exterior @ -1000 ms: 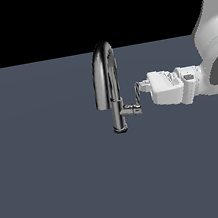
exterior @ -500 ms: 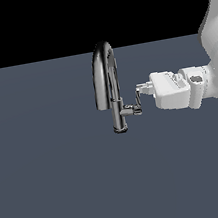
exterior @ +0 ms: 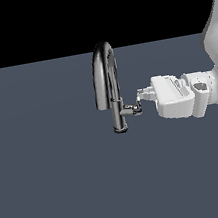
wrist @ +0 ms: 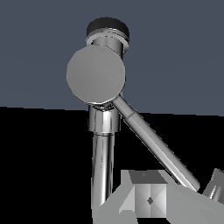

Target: Turn on the faucet by rotating a designated handle.

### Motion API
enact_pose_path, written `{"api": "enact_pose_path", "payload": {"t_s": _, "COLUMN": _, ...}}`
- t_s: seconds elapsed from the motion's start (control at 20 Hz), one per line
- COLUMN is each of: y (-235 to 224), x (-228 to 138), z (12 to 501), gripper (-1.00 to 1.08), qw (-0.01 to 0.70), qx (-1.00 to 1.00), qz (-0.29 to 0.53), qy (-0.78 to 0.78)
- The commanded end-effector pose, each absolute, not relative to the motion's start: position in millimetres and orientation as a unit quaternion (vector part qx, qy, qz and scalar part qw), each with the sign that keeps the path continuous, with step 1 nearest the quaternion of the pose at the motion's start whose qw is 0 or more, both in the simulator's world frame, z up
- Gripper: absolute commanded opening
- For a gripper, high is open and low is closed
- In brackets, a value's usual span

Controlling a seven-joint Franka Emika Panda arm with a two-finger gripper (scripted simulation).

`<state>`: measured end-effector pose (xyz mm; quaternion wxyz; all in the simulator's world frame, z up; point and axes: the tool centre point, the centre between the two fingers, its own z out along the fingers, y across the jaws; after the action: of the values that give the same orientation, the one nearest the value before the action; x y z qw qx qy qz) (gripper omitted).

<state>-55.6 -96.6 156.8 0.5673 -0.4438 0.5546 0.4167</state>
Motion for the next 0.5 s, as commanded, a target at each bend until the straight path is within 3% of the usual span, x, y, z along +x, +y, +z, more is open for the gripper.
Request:
{"api": "enact_pose_path", "payload": {"t_s": 0.0, "y": -88, "x": -72, "z": 142, "gripper": -1.00, "qw": 0.562, "qx": -0.439, "qz": 0.428, "qy": 0.556}}
{"api": "enact_pose_path", "payload": {"t_s": 0.2, "y": -82, "x": -89, "z": 130, "gripper": -1.00, "qw": 0.561, "qx": -0.439, "qz": 0.430, "qy": 0.554}}
{"api": "enact_pose_path", "payload": {"t_s": 0.45, "y": -90, "x": -82, "z": 124, "gripper": -1.00, "qw": 0.566, "qx": -0.443, "qz": 0.419, "qy": 0.554}}
